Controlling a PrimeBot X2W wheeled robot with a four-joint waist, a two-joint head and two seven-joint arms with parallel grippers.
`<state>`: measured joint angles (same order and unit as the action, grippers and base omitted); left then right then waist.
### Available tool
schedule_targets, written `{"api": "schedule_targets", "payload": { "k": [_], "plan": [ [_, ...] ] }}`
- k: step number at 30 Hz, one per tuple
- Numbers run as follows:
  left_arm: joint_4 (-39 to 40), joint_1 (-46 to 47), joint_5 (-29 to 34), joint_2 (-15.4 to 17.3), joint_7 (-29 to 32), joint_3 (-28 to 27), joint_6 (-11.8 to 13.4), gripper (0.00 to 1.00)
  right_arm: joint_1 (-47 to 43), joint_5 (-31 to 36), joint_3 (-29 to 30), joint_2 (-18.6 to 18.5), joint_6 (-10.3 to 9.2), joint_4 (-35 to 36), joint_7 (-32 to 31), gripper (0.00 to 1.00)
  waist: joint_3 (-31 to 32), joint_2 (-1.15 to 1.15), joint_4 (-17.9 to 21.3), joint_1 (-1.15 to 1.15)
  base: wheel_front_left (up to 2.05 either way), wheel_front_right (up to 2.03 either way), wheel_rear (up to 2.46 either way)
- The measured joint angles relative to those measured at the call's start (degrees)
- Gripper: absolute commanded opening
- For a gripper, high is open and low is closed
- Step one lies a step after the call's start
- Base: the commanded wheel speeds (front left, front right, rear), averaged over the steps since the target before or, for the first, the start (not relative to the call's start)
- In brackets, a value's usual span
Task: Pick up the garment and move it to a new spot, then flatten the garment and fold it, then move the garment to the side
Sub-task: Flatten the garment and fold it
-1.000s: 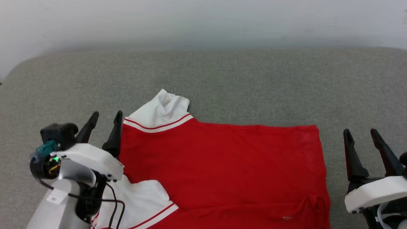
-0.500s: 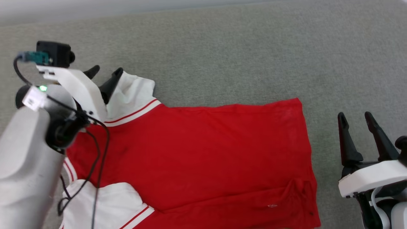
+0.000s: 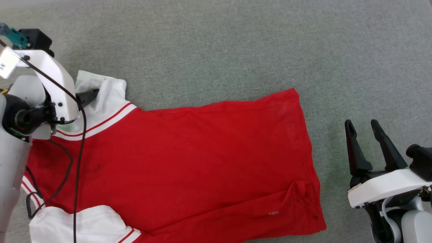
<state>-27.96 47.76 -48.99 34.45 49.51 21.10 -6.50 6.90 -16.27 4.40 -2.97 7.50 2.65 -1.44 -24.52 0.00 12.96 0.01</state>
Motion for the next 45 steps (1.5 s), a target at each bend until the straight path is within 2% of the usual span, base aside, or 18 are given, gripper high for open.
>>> {"api": "schedule_targets", "payload": {
  "k": [2,3,4,5,6,14,17,22,29,34,43,44,45],
  "plan": [
    [-0.3,0.4,-0.7,0.2,1.6,0.1,0.2,1.00,0.0,-0.5,-0.2,0.0,0.00,-0.7,0.4,1.00,-0.6,0.00,0.6,-0.01,0.00,0.00,0.00],
    [-0.5,0.5,-0.8,0.2,2.3,0.2,0.3,0.72,0.1,-0.5,-0.2,0.0,0.00,-1.0,0.5,1.00,-0.9,0.00,0.8,-0.01,0.00,0.00,0.00],
    [-0.6,0.6,-1.2,0.3,3.0,0.3,0.5,0.53,0.3,-0.7,-0.3,0.0,0.00,-1.2,0.9,1.00,-1.1,0.00,1.0,-0.01,0.00,0.00,0.00],
    [-0.7,0.7,-1.4,0.3,3.6,0.3,0.5,0.12,0.5,-0.9,-0.3,0.0,0.00,-1.4,0.9,1.00,-1.3,0.00,1.2,-0.01,0.00,0.00,0.00],
    [-0.7,0.7,-1.6,0.4,3.9,0.3,0.5,0.00,0.7,-1.0,-0.4,0.0,0.00,-1.5,0.9,1.00,-1.5,0.00,1.3,-0.02,0.00,0.00,0.00],
    [-1.1,0.0,-2.0,-0.6,0.7,0.1,0.6,0.00,1.6,-1.9,-1.5,0.0,0.00,-2.6,-0.8,1.00,-1.9,0.00,1.0,-0.02,0.00,0.00,0.00],
    [-1.0,-0.4,-1.0,-1.4,-2.2,0.4,0.5,0.00,3.0,-1.9,-1.2,0.0,0.00,-3.7,-3.9,1.00,-1.3,0.00,0.2,-0.02,0.00,0.00,0.00],
    [0.4,-0.4,0.0,-3.2,-6.1,0.8,0.4,0.00,7.3,-1.1,-1.4,-1.9,0.00,-6.4,-12.5,1.00,-0.5,0.00,-2.2,-0.01,0.00,0.00,0.00],
    [5.5,1.0,1.3,-4.4,-9.8,1.9,-0.1,0.00,14.3,-3.0,-4.5,-7.7,0.00,-8.1,-29.8,1.00,0.1,0.00,-6.3,0.00,0.00,0.00,0.00],
    [8.7,1.5,1.7,-4.9,-11.3,2.7,-0.3,0.00,18.7,-4.9,-7.2,-10.2,0.00,-9.0,-41.3,1.00,-0.3,0.00,-8.8,0.00,0.00,0.00,0.00],
    [11.8,1.9,1.8,-5.4,-13.4,4.0,-0.6,0.00,23.6,-5.7,-9.6,-12.8,-0.01,-12.5,-52.4,1.00,-2.0,0.00,-11.3,-0.01,0.00,0.00,0.00],
    [11.9,1.9,1.7,-5.4,-13.5,4.0,-0.6,0.00,23.8,-5.8,-9.7,-12.8,-0.01,-13.0,-53.4,0.87,-2.1,0.00,-11.4,-0.01,0.00,0.00,0.00],
    [11.9,1.9,1.6,-5.3,-13.7,4.1,-0.6,0.00,24.1,-5.9,-9.8,-12.8,-0.02,-13.4,-54.1,0.42,-2.1,0.00,-11.4,-0.01,0.00,0.00,0.00]
  ]
}}
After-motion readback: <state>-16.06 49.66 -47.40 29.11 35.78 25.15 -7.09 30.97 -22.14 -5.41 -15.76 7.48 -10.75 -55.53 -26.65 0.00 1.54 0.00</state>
